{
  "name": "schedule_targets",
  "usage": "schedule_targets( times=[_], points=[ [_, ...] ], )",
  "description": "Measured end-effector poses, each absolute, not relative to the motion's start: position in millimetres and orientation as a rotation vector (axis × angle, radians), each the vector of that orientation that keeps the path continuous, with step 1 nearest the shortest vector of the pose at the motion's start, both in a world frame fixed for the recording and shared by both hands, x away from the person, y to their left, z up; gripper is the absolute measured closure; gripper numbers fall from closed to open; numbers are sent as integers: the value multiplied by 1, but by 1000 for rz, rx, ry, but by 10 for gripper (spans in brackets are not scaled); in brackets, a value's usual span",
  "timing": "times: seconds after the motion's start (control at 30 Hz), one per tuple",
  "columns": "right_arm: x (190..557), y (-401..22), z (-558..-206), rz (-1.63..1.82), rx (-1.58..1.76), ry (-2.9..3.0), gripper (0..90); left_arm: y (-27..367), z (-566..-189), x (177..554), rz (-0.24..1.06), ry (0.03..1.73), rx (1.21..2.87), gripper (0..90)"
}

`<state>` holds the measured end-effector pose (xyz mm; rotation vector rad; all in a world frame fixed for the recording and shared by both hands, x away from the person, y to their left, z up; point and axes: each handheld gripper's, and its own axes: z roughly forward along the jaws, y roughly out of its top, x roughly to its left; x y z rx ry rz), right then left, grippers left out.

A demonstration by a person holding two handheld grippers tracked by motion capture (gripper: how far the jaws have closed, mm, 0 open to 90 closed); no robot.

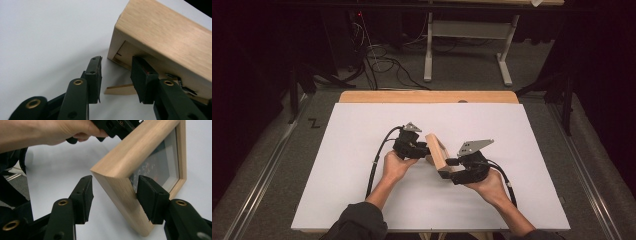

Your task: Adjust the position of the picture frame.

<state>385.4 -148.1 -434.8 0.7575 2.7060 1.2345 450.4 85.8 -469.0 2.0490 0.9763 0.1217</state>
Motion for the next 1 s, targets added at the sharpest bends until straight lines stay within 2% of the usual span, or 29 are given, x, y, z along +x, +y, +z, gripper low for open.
schedule_targets(
  times=[0.2,0.37,0.63,1.0],
  points=[
    [385,-158,-437,1230,757,2704,476,90,-466,448,142,1003,2066,580],
    [381,-169,-437,1264,773,2681,477,93,-458,439,168,989,2099,519],
    [383,-187,-453,1267,865,2634,565,90,-437,413,192,944,2123,453],
    [385,-177,-471,1154,832,2664,591,82,-428,392,144,894,2186,382]
  ],
)
